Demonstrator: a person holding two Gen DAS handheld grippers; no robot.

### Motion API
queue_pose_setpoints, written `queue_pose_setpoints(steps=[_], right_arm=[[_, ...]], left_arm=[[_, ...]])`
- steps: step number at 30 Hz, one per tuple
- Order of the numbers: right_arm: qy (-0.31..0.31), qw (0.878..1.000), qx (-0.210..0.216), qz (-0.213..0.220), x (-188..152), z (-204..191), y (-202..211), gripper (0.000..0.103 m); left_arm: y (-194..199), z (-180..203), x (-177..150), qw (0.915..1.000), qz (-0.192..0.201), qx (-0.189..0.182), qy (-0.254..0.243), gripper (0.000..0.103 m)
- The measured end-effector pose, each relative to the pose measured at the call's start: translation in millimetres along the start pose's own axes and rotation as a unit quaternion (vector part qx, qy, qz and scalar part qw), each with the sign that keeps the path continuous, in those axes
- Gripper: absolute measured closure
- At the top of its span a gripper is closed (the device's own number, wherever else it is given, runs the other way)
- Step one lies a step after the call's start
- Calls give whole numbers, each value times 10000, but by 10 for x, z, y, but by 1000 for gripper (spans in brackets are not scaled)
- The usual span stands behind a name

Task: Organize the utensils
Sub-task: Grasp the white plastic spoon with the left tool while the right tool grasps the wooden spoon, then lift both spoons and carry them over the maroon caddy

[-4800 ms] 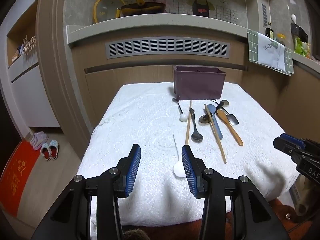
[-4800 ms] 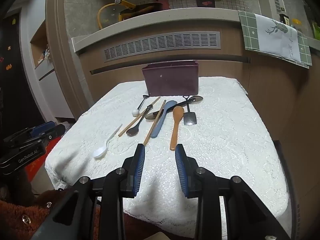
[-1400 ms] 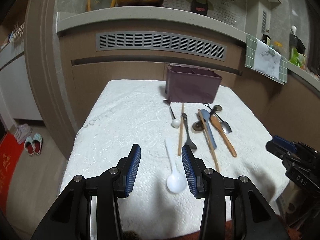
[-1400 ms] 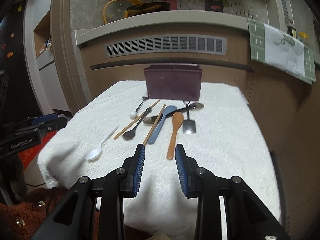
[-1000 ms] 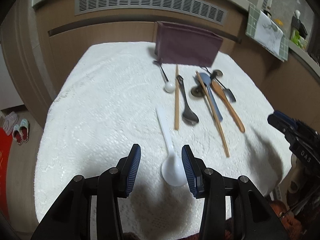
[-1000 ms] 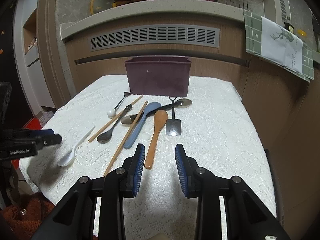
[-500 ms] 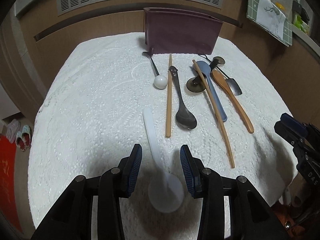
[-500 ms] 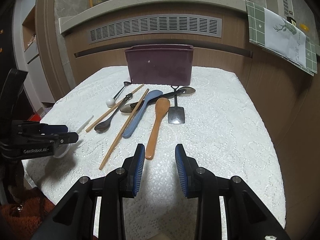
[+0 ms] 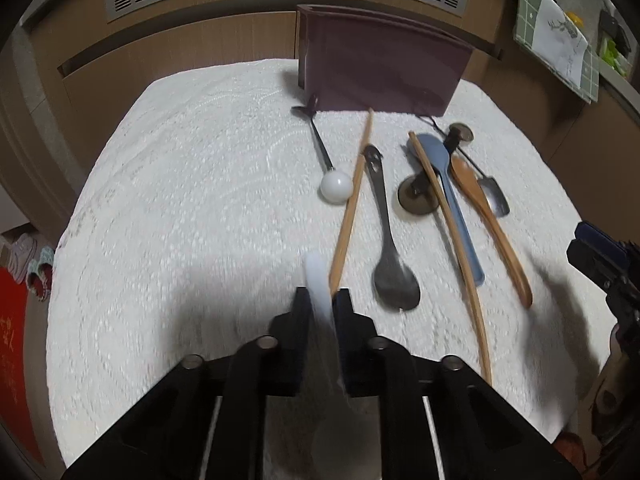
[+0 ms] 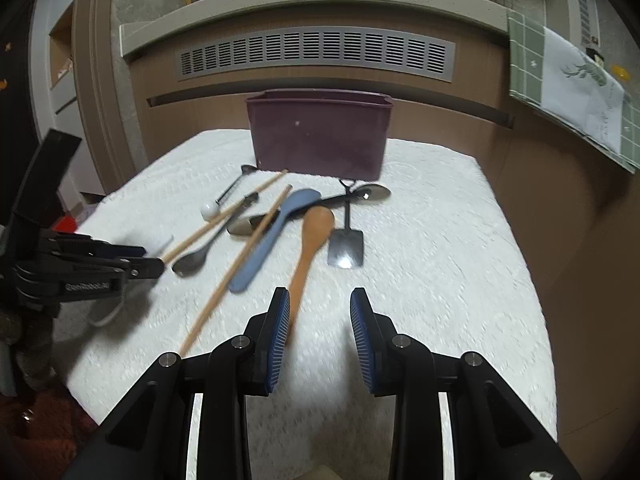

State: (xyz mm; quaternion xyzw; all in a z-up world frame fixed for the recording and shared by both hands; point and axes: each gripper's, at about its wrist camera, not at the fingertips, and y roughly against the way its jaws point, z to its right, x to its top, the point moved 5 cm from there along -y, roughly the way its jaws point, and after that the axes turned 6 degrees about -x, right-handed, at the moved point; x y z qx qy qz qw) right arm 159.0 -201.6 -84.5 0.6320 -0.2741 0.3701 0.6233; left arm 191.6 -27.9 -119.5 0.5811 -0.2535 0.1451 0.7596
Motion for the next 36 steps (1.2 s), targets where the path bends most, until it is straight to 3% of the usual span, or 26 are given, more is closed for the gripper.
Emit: queue_pose_setpoints(steps=[2, 5, 9, 19, 24, 29, 36], right_arm=[[-3, 9999, 162, 31, 130, -2, -64, 73], [121, 9997, 212, -65, 329, -44, -288, 73], [-89, 9981, 361, -493, 458, -64, -679, 73], [50, 9952, -66, -978, 671, -291, -1248, 73], [252, 9946, 90, -999, 619, -344, -1162, 76], [134, 9954, -153, -931, 464, -138, -998, 76], [-52, 9947, -120, -1022, 458, -108, -1132, 75]], left_arm=[[60, -13, 104, 9996, 220, -154, 74, 93], [323, -29, 271, 9959, 856, -281, 112, 93], [581, -146, 404, 9888, 1427, -350, 253, 93], [517, -332, 393, 9875, 1446, -415, 463, 93], [582, -369, 385, 9855, 1541, -437, 567, 93], [574, -384, 387, 9840, 1589, -456, 667, 93], [534, -278, 363, 9866, 1496, -363, 540, 93]])
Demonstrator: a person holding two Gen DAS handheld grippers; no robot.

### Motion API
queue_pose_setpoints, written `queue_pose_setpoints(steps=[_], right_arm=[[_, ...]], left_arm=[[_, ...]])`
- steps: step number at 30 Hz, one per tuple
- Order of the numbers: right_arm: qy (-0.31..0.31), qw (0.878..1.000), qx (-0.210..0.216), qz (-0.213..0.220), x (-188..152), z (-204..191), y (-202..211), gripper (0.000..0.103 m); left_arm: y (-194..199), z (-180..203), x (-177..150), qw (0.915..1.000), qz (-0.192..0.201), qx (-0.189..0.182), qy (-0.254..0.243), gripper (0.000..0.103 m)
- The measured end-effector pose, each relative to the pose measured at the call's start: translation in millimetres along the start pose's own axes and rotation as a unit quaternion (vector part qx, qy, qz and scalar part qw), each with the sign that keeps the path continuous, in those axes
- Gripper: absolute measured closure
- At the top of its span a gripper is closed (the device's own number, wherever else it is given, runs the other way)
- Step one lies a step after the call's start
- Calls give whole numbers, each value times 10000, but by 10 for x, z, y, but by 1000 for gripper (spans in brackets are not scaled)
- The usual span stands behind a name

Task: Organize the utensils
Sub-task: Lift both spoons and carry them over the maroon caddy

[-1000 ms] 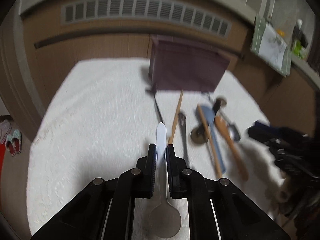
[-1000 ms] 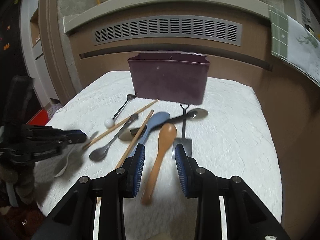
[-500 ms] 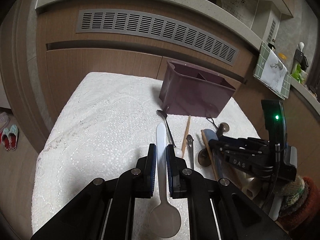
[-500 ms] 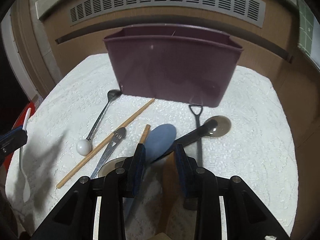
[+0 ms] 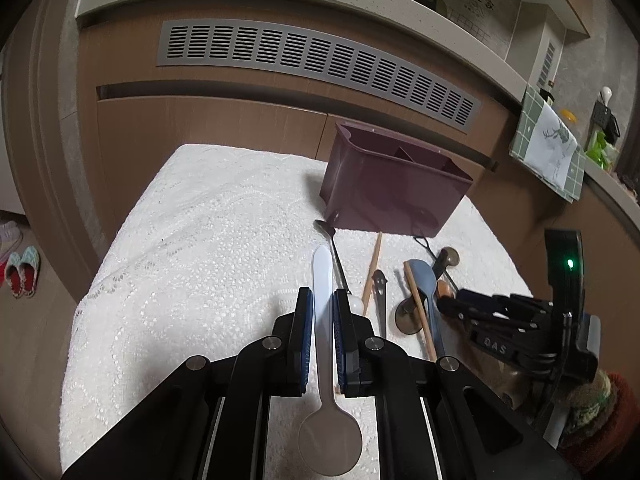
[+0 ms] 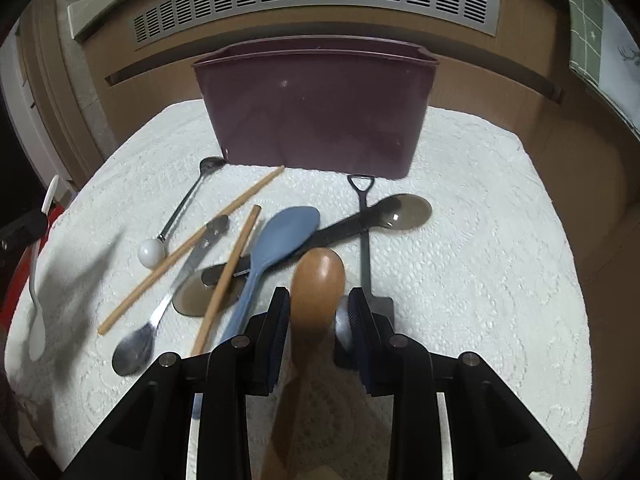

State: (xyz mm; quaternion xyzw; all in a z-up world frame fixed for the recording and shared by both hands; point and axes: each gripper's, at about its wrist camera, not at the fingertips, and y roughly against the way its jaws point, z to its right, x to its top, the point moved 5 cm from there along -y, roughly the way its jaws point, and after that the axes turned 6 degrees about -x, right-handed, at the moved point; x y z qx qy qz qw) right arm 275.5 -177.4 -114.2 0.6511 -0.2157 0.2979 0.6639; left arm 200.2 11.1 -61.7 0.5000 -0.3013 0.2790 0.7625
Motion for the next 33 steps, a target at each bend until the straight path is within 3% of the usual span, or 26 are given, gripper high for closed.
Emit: queue_pose_setpoints(steps=[3, 6, 11, 18, 23, 27, 33], right_arm=[[168, 9998, 12, -76, 43, -121, -96, 75], [386, 9989, -266, -18, 63, -164, -133, 75], [209, 9996, -146, 98, 43, -21, -54, 75], [-48, 9983, 536, 210, -82, 120, 225, 75], [-97, 9950, 978, -171, -312, 96, 290, 75], [-118, 9964, 772, -323, -362, 115, 167, 75], [42, 9988, 457, -152, -88, 56, -61, 75]], left_arm=[[-19, 22, -26, 10000, -60, 2, -5, 93], [-11, 31, -46, 10000, -87, 34, -25, 93], [-15, 49, -53, 9999, -132, 30, -63, 93], [-32, 39, -56, 9998, -199, 40, -35, 93], [-57, 40, -55, 9997, -231, 25, -5, 93], [-83, 48, -61, 9996, -286, -4, 5, 93], [-89, 34, -69, 9995, -306, 16, 26, 93]])
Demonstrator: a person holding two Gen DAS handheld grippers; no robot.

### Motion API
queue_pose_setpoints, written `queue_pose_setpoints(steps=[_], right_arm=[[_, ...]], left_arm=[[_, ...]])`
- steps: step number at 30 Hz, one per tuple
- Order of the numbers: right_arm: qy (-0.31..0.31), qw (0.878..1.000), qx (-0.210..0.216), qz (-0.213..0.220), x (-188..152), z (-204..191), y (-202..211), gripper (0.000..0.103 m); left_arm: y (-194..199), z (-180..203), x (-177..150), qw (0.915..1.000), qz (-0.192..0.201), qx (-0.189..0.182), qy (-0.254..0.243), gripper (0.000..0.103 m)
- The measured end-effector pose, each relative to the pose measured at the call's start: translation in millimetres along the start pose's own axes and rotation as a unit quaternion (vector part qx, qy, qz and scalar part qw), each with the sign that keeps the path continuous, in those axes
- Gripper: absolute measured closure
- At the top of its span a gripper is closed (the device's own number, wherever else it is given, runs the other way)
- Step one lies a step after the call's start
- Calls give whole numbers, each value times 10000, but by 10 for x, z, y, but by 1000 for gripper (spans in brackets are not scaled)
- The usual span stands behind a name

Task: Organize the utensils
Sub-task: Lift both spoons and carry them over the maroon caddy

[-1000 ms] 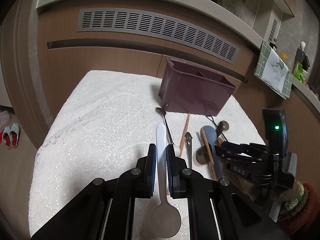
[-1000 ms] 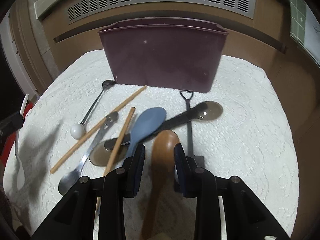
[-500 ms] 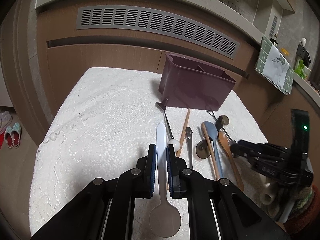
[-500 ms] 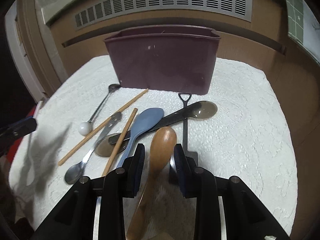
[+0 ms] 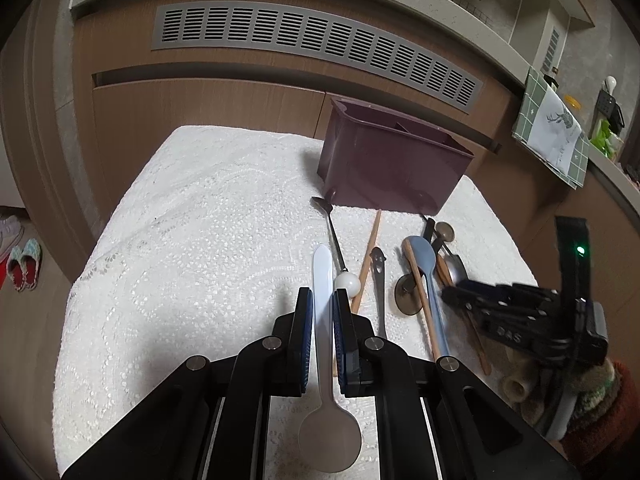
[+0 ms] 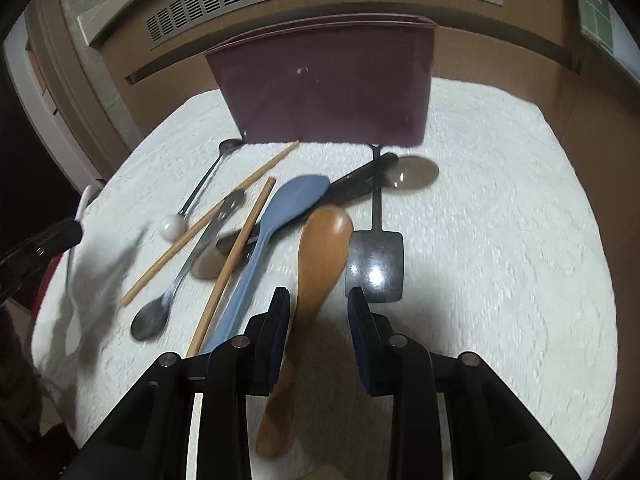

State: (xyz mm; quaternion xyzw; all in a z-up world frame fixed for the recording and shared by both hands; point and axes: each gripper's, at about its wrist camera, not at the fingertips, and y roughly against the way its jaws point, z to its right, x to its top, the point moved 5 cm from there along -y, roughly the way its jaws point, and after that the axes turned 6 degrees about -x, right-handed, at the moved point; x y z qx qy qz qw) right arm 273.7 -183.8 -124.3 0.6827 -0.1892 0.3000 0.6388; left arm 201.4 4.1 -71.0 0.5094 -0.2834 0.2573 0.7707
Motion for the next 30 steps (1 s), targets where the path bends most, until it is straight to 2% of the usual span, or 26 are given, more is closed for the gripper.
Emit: queue_pose_setpoints(steps=[7, 11, 14, 20, 26, 28, 30], right_arm=[[273, 9988, -404, 60, 209, -90, -166, 75], [203, 9988, -436, 23, 240, -103, -179, 75], [155, 9994, -304, 72, 208, -92, -124, 76], [118, 9990, -125, 417, 60, -11, 224, 76], [107, 9955, -151, 926, 1, 40, 513, 76], [0, 9935, -112, 1132, 39, 53, 601, 76], [-127, 9892, -9, 1460, 135, 96, 750, 76]], left_arm=[[-7, -55, -13, 9997, -4, -167, 165, 93], [-13, -55, -20, 9997, -35, -169, 190, 93], [8, -44, -22, 9997, -36, -150, 174, 93], [-24, -39, -28, 9995, -66, -196, 233, 93], [-34, 77, 0, 9996, -14, -263, 78, 93], [8, 148, 85, 9995, 105, -308, 34, 93], [116, 295, 335, 9980, 405, -484, -103, 93]])
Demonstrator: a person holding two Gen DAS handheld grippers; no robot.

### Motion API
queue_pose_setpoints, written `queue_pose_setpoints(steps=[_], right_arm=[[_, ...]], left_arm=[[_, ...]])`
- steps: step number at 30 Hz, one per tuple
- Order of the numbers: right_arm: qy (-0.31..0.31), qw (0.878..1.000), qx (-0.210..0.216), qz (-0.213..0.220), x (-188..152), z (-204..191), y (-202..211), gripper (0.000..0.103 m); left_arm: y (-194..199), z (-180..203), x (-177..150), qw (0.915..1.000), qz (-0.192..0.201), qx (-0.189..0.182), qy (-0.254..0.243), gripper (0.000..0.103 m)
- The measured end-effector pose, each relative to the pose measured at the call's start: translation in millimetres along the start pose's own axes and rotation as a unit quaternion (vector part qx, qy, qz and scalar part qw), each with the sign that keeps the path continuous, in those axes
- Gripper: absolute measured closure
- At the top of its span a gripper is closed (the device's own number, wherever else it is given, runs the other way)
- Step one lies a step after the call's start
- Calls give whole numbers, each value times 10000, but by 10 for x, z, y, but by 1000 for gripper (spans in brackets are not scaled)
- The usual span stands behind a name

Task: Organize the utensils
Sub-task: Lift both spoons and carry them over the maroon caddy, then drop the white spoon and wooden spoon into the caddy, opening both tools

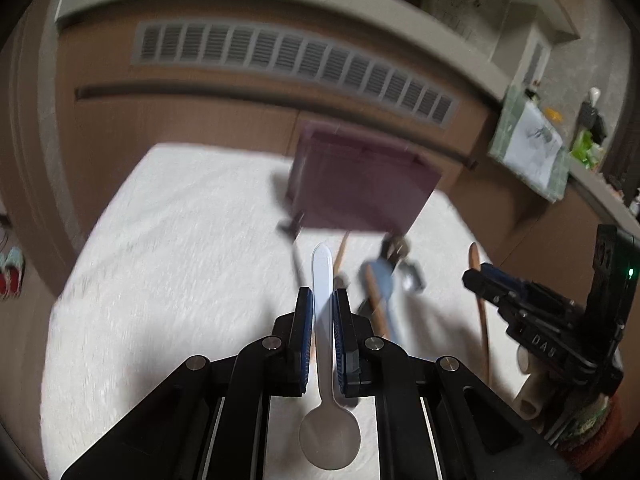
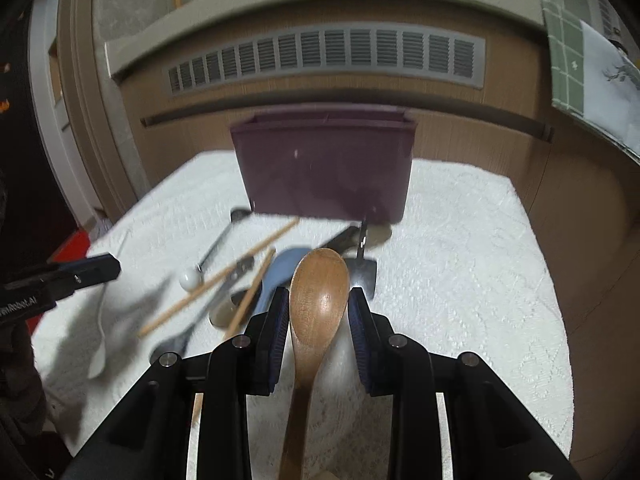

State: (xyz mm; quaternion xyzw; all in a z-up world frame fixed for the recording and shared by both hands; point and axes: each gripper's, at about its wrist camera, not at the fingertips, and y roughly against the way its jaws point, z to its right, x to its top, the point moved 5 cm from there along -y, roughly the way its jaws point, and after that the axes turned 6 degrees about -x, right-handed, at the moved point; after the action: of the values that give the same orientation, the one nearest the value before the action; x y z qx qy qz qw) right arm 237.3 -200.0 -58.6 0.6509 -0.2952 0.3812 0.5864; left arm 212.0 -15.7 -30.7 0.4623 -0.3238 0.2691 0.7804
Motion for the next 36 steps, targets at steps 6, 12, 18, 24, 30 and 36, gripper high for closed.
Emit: queue_pose_setpoints(steps=[6, 12, 18, 24, 30, 36], right_arm=[[42, 9858, -38, 1676, 1046, 34, 626, 76], [290, 9630, -41, 2681, 1972, 69, 548, 76], [138, 9673, 7, 2532, 2177, 192, -251, 76], [27, 9740, -85, 2262, 2047, 251, -909, 76], [-70, 9923, 462, 1149, 1750, 338, -1224, 74], [-12, 9957, 435, 816, 1508, 437, -818, 71]], left_arm=[[300, 527, 1317, 9828, 1663, -595, -539, 93], [-241, 444, 1949, 9712, 2228, -732, -414, 93], [-946, 124, 2005, 9792, 1955, -514, -177, 93], [-1452, -80, 1899, 9850, 1687, -336, -108, 93], [-1559, -136, 1658, 9871, 1530, -463, -65, 70], [-1270, -117, 1514, 9900, 1365, -352, 17, 66]])
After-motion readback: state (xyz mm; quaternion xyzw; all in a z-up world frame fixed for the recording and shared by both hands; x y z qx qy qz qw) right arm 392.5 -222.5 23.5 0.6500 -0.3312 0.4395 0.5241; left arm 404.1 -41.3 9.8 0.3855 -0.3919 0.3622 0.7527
